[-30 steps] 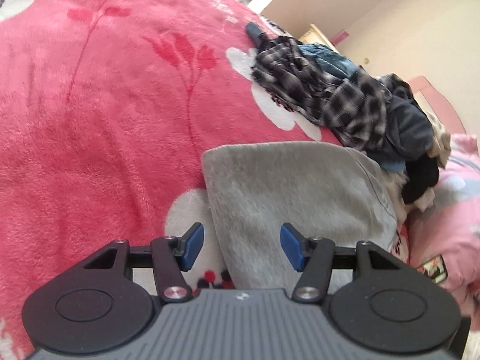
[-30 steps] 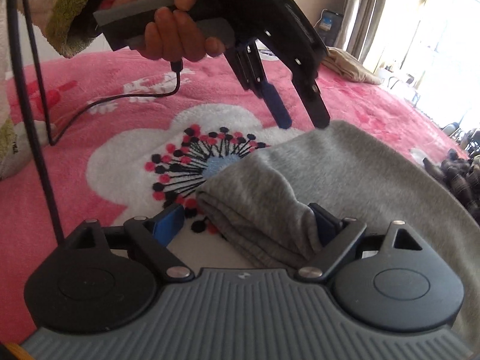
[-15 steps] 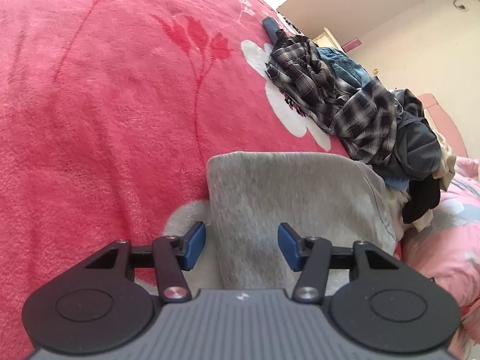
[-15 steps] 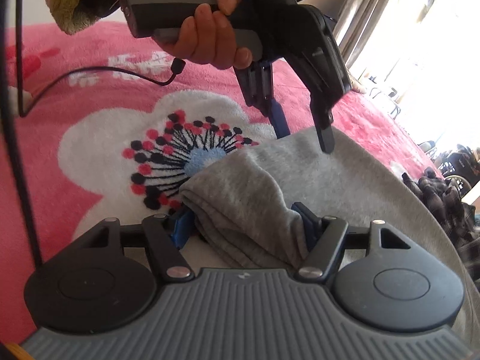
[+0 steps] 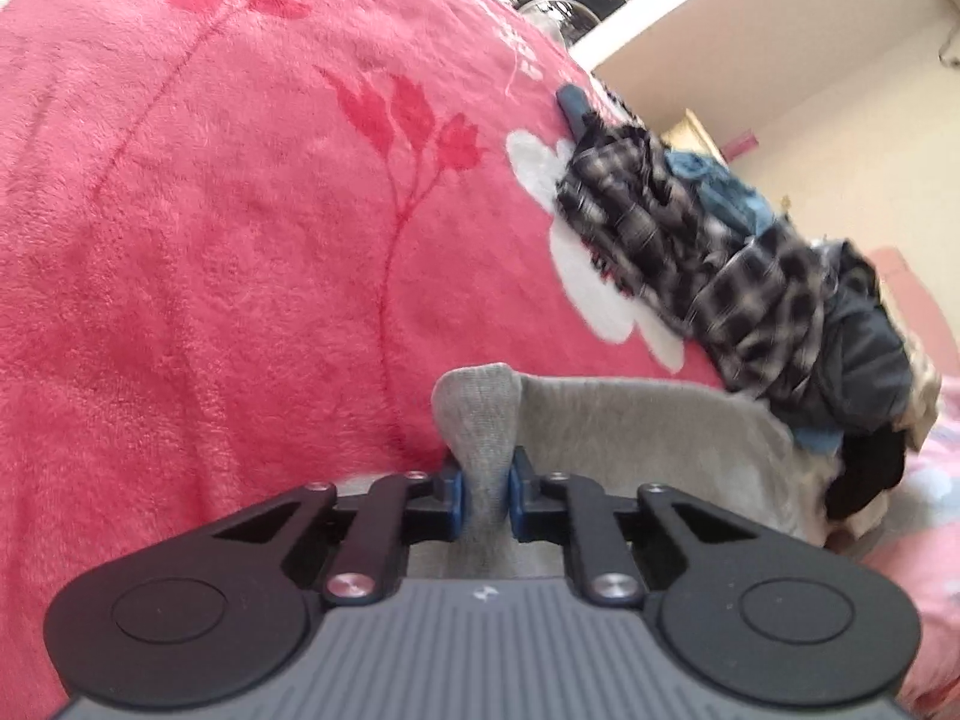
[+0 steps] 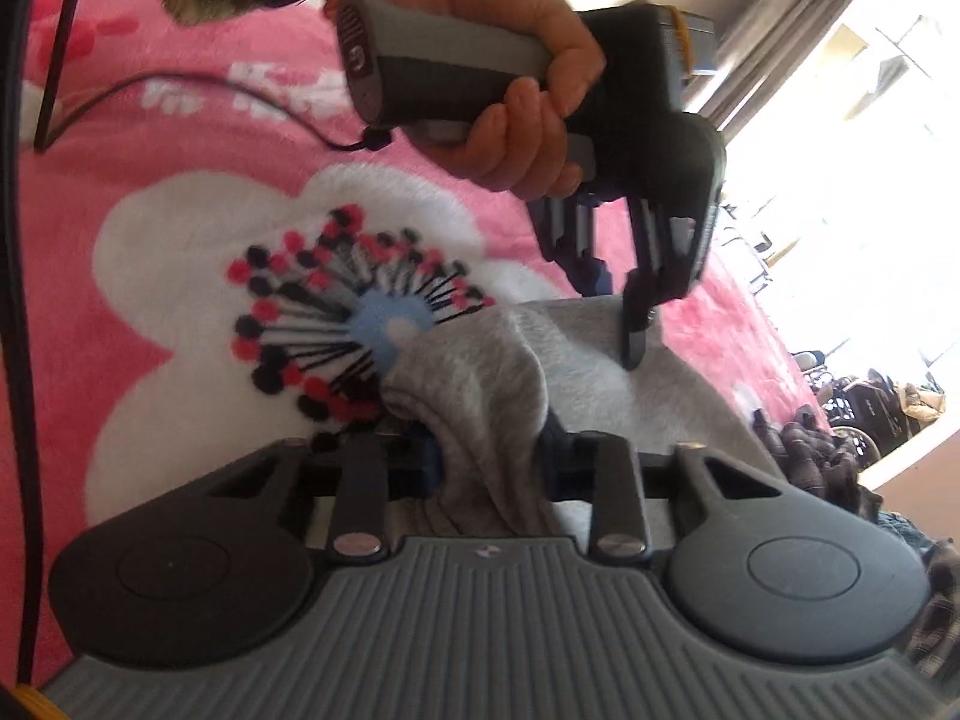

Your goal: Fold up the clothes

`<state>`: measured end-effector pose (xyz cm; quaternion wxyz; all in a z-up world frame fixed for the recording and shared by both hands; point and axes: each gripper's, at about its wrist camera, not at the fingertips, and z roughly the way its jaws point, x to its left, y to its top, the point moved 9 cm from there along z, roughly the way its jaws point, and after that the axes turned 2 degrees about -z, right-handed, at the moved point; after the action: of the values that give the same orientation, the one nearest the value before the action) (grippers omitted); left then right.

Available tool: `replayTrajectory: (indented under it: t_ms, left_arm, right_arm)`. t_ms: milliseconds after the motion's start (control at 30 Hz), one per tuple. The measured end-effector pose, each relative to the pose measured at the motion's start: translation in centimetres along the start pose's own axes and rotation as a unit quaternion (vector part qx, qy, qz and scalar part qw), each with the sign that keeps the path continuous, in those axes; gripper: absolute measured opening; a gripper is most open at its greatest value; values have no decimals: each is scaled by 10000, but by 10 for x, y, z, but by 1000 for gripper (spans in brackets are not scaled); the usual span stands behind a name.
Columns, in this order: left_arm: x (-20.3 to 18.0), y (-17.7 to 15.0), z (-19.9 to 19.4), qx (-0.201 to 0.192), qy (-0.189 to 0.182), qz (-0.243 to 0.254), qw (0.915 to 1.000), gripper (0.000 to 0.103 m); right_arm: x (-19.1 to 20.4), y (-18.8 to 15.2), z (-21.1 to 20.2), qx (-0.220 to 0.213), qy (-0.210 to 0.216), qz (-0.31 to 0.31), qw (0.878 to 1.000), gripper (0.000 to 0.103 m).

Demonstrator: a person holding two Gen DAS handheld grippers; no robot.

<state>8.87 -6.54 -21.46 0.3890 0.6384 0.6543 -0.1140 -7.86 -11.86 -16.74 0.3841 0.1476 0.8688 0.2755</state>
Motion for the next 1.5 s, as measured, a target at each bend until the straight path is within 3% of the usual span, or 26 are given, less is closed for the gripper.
replayTrajectory:
  t_ms: [133,267,400,500,600,767,1000,1067,1100,1167,1300,1400,1500]
  left_arm:
    - [-34,13,-14,-106,-278,-5,9996,13]
    - [-84,26,-22,-141,-511,226,9983,13]
    - [-137,34,-16,-42,-532,561,9970,12]
    - [-181,37,-1,41,-486,859,9951,12]
    - [-224,35,17,116,-464,1156,9921,12]
    - [-295,17,62,199,-495,1739,9833,12]
    - [-366,-27,139,288,-614,2339,9699,14]
    - [-380,-42,166,364,-912,2630,9598,25]
    - [-385,-50,179,364,-1069,2861,9515,36]
    - [-377,-58,203,243,-965,2997,9488,37]
    - [-353,-52,214,515,-986,2741,9552,37]
    - [-339,-36,197,582,-969,3074,9448,41]
    - [-316,-18,171,692,-817,3397,9344,47]
  right_arm:
    - [-32,8,-20,-220,-179,665,9974,18]
    - [-72,9,-44,-478,-423,1509,9865,18]
    - [-117,-1,-68,-708,-728,2457,9640,18]
    - [-147,-19,-87,-871,-954,3232,9375,18]
    - [-178,-45,-106,-1054,-1161,4064,9002,18]
    - [-221,-104,-139,-1276,-1617,5234,8268,18]
    - [-243,-195,-167,-1290,-2240,6180,7424,17]
    - [-244,-226,-174,-1294,-2391,6497,7100,17]
    - [-243,-241,-173,-1271,-2499,6627,6945,17]
    - [-237,-278,-168,-1073,-2681,6867,6672,17]
    - [-226,-328,-159,-1058,-2652,7447,6032,17]
    - [-220,-357,-154,-1179,-2494,7885,5497,22]
    - [-213,-386,-149,-1294,-2323,8282,4933,37]
